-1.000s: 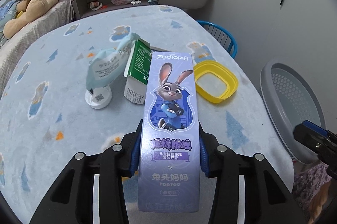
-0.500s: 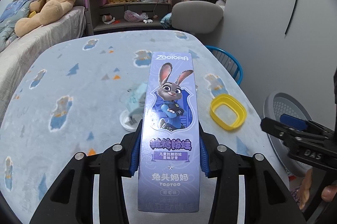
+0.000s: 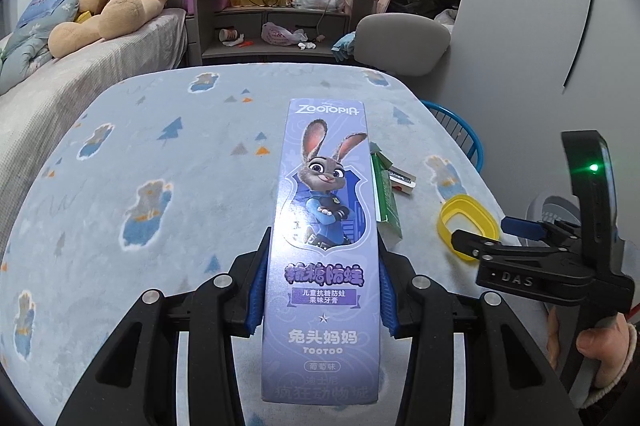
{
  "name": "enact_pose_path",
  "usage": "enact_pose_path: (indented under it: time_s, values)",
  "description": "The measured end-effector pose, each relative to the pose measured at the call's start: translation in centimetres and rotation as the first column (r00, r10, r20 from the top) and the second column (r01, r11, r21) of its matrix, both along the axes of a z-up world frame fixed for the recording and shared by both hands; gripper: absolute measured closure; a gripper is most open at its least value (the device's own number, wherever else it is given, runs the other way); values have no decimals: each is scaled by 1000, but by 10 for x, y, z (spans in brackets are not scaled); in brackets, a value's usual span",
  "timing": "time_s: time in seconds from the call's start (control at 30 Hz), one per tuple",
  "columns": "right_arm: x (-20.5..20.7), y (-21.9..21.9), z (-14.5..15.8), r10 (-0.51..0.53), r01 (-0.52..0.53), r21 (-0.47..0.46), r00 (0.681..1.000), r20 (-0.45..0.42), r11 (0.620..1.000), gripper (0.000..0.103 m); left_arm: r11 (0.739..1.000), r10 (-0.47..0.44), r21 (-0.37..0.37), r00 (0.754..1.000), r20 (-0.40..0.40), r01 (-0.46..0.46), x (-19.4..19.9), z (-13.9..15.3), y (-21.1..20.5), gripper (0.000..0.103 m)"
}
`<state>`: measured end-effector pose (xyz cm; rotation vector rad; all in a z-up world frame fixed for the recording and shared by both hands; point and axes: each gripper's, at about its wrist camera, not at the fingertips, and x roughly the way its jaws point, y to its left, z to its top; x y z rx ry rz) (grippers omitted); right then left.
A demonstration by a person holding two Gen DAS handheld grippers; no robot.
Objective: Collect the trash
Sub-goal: 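Lift the toothpaste box with the left tool while the right tool grasps the yellow lid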
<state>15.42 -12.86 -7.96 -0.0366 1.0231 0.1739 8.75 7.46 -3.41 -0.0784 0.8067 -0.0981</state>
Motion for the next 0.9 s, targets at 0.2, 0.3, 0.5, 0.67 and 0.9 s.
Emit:
enact_pose_path:
  time_s: [0.2, 0.3, 0.5, 0.67, 0.9]
  values:
    - [12, 6, -14, 13, -14, -30, 999, -46, 999, 14, 1000, 5, -3, 1000, -6, -5, 2, -1, -1, 60]
    - [13, 11, -20, 19, -22, -62, 999, -51, 998, 8, 1000, 6, -3, 1000, -10, -6, 2, -2, -2, 60]
    - [19, 12, -24, 14, -17, -60, 999, -39, 998, 6, 1000, 4, 0, 1000, -24, -4, 4, -5, -3, 60]
    - [20, 13, -24, 14, -16, -60, 1000, -26, 998, 6, 1000, 2, 2, 1000, -25, -2, 3, -4, -5, 60]
    - [12, 12, -18, -3, 3, -52, 1000, 6, 999, 28, 1000, 4, 8, 1000, -12, -4, -3, 3, -5, 60]
